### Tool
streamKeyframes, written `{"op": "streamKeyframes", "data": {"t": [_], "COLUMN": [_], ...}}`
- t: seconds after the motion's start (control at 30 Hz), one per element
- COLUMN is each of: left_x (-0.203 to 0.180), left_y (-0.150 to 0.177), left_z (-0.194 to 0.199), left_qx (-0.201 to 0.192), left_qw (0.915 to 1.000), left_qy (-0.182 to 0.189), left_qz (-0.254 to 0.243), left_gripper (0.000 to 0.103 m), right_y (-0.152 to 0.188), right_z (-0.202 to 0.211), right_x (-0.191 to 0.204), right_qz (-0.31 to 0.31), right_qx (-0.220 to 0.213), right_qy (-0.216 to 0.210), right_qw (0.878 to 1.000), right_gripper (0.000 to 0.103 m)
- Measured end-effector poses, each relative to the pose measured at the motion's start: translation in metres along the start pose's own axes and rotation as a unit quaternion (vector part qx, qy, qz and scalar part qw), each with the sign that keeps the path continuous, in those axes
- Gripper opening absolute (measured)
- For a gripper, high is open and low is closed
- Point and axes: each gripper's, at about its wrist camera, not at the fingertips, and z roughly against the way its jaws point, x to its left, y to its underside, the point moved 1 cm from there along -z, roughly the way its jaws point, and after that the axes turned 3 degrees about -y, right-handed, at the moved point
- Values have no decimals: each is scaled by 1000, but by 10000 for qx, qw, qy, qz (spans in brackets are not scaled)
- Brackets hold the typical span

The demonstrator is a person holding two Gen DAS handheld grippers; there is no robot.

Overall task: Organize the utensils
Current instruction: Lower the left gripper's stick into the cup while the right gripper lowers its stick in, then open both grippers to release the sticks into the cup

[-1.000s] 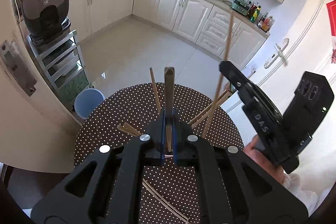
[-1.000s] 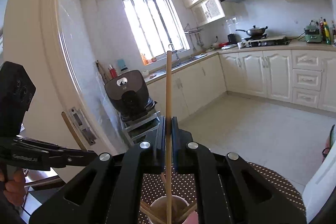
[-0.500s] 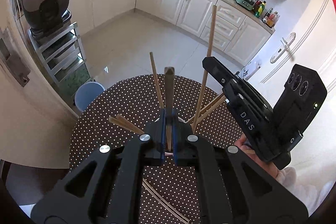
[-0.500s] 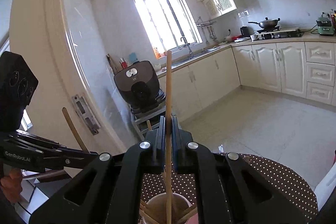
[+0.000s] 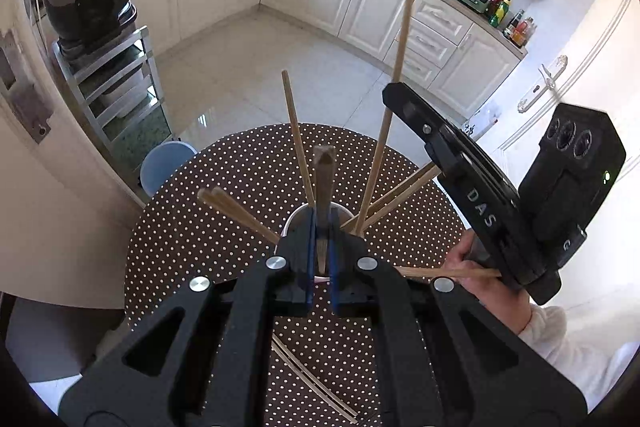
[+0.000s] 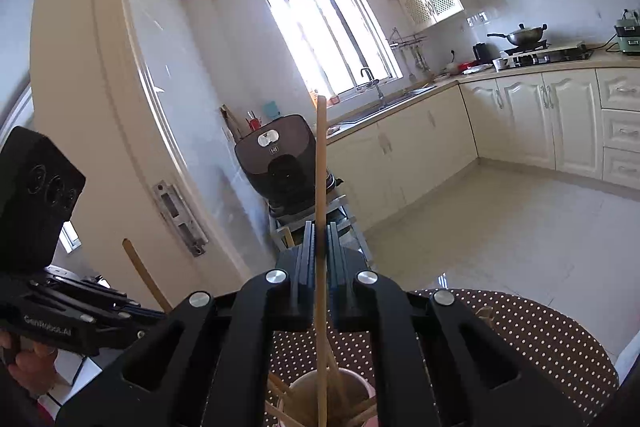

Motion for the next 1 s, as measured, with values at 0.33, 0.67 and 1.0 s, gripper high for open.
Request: {"op": "streamKeyframes", "data": {"t": [0.33, 0.67, 1.0], "left_x": [0, 5, 3], "left_y": [3, 9, 21], "left_z": [-3, 0, 21], "left_qx": [111, 211, -25], "left_qw": [9999, 9998, 9999], "left_qy": [-16, -7, 20], "left_qz": [24, 46, -108], "left_gripper": [7, 7, 50], "right_y": [5, 17, 23], "right_z": [8, 20, 45], "right_x": [7, 22, 42], "right_qz": [281, 390, 319], "right_qx": [339, 747, 761], "right_qy": [13, 191, 603], "right_qw": [9990, 9963, 9948], "right_gripper": [4, 8, 9]}}
